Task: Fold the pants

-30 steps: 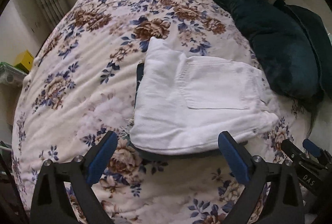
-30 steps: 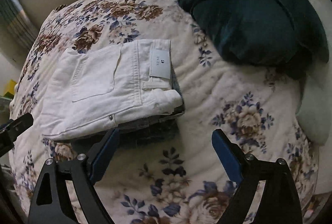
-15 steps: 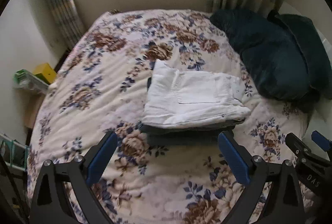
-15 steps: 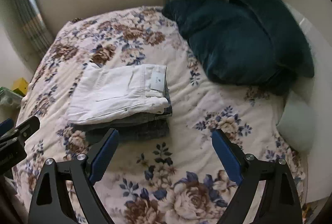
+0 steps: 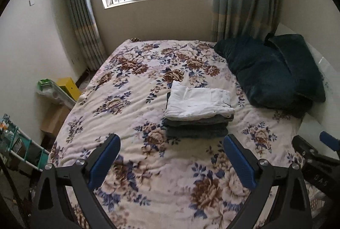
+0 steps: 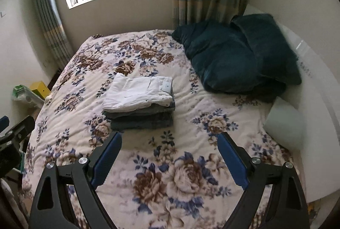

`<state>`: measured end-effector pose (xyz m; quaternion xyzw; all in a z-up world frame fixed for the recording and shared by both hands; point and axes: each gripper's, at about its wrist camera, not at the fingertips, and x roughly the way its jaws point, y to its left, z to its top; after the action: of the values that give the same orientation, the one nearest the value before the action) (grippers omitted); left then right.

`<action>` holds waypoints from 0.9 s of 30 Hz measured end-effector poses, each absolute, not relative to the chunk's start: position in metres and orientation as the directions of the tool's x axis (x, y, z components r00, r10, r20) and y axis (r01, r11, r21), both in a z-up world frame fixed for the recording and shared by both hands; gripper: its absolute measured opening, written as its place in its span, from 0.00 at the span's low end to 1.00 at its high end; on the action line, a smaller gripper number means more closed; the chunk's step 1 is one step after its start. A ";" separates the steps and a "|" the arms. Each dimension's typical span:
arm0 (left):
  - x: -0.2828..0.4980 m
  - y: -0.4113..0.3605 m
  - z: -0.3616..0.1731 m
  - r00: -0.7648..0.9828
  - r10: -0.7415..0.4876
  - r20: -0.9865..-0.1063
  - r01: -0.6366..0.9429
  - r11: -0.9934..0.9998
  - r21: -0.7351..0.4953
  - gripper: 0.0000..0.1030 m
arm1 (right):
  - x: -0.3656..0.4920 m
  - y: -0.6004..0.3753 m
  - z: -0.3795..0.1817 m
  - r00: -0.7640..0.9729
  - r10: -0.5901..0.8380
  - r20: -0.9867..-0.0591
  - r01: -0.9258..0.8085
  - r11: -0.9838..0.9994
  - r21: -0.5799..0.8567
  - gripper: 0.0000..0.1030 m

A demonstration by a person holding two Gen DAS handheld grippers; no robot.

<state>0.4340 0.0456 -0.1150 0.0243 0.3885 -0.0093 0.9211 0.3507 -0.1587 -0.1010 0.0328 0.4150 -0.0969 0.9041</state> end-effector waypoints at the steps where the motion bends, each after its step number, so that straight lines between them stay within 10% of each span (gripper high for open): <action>1: 0.418 0.049 -0.109 0.705 -0.001 -0.709 0.038 0.999 0.036 0.96 | 0.327 -0.156 -0.090 0.647 -0.148 -0.748 0.201 0.979 -0.019 0.91; 27: 0.158 0.074 0.027 0.812 -0.048 -0.582 0.079 0.996 0.028 0.96 | -0.017 -0.090 0.108 0.793 -0.109 -0.600 0.146 0.989 0.014 0.92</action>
<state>0.1577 0.0744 0.0273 0.0256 0.3047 -0.0332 0.9515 -0.0171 -0.0904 0.1084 0.0298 0.3147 -0.0674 0.9463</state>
